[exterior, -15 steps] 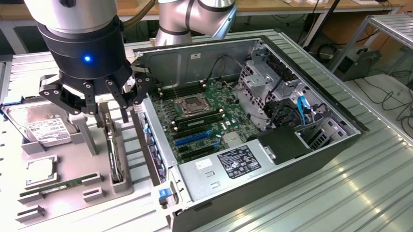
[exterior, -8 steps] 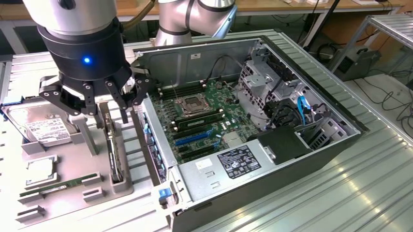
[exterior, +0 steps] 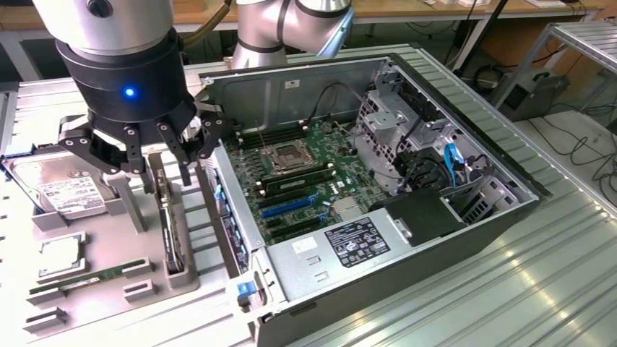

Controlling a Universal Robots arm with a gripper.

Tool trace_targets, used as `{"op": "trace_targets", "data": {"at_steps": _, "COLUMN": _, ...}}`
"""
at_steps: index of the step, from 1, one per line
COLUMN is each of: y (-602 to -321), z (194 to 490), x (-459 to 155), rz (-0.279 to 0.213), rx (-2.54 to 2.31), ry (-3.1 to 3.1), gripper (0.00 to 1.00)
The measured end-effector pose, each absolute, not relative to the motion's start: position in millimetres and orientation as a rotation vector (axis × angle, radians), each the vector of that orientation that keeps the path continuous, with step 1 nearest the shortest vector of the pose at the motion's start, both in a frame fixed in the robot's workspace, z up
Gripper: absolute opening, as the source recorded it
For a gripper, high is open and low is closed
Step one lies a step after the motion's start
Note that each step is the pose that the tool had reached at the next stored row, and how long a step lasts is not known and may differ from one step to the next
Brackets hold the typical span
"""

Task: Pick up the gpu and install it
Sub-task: 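Pick up the gpu and move the gpu toward the slot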

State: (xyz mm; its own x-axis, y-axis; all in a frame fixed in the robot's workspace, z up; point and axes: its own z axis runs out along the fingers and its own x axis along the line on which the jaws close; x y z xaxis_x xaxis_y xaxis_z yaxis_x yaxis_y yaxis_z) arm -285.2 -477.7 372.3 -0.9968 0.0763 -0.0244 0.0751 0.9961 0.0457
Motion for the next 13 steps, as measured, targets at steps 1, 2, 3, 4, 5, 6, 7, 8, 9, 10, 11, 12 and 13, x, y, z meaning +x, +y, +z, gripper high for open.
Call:
{"op": "trace_targets", "data": {"at_steps": 1, "y": -477.7, "z": 372.0, "x": -285.3, "rz": 0.070, "rx": 0.118, "ry": 3.113, "gripper": 0.44}}
{"op": "trace_targets", "data": {"at_steps": 2, "y": -477.7, "z": 371.8, "x": -285.4, "rz": 0.070, "rx": 0.118, "ry": 3.113, "gripper": 0.44}}
{"op": "trace_targets", "data": {"at_steps": 3, "y": -477.7, "z": 371.6, "x": -285.5, "rz": 0.070, "rx": 0.118, "ry": 3.113, "gripper": 0.44}}
{"op": "trace_targets", "data": {"at_steps": 4, "y": -477.7, "z": 371.3, "x": -285.6, "rz": 0.070, "rx": 0.118, "ry": 3.113, "gripper": 0.44}}
{"op": "trace_targets", "data": {"at_steps": 5, "y": -477.7, "z": 371.1, "x": -285.7, "rz": 0.070, "rx": 0.118, "ry": 3.113, "gripper": 0.44}}
{"op": "trace_targets", "data": {"at_steps": 6, "y": -477.7, "z": 370.8, "x": -285.8, "rz": 0.070, "rx": 0.118, "ry": 3.112, "gripper": 0.44}}
{"op": "trace_targets", "data": {"at_steps": 7, "y": -477.7, "z": 370.5, "x": -285.9, "rz": 0.070, "rx": 0.118, "ry": 3.112, "gripper": 0.44}}
{"op": "trace_targets", "data": {"at_steps": 8, "y": -477.7, "z": 370.2, "x": -286.0, "rz": 0.070, "rx": 0.118, "ry": 3.112, "gripper": 0.44}}
{"op": "trace_targets", "data": {"at_steps": 9, "y": -477.7, "z": 370.1, "x": -286.1, "rz": 0.070, "rx": 0.118, "ry": 3.113, "gripper": 0.44}}
{"op": "trace_targets", "data": {"at_steps": 10, "y": -477.7, "z": 369.8, "x": -286.1, "rz": 0.070, "rx": 0.118, "ry": 3.113, "gripper": 0.44}}
{"op": "trace_targets", "data": {"at_steps": 11, "y": -477.7, "z": 369.6, "x": -286.2, "rz": 0.070, "rx": 0.118, "ry": 3.113, "gripper": 0.44}}
{"op": "trace_targets", "data": {"at_steps": 12, "y": -477.7, "z": 369.3, "x": -286.3, "rz": 0.070, "rx": 0.118, "ry": 3.112, "gripper": 0.44}}
{"op": "trace_targets", "data": {"at_steps": 13, "y": -477.7, "z": 368.9, "x": -286.3, "rz": 0.070, "rx": 0.118, "ry": 3.112, "gripper": 0.44}}
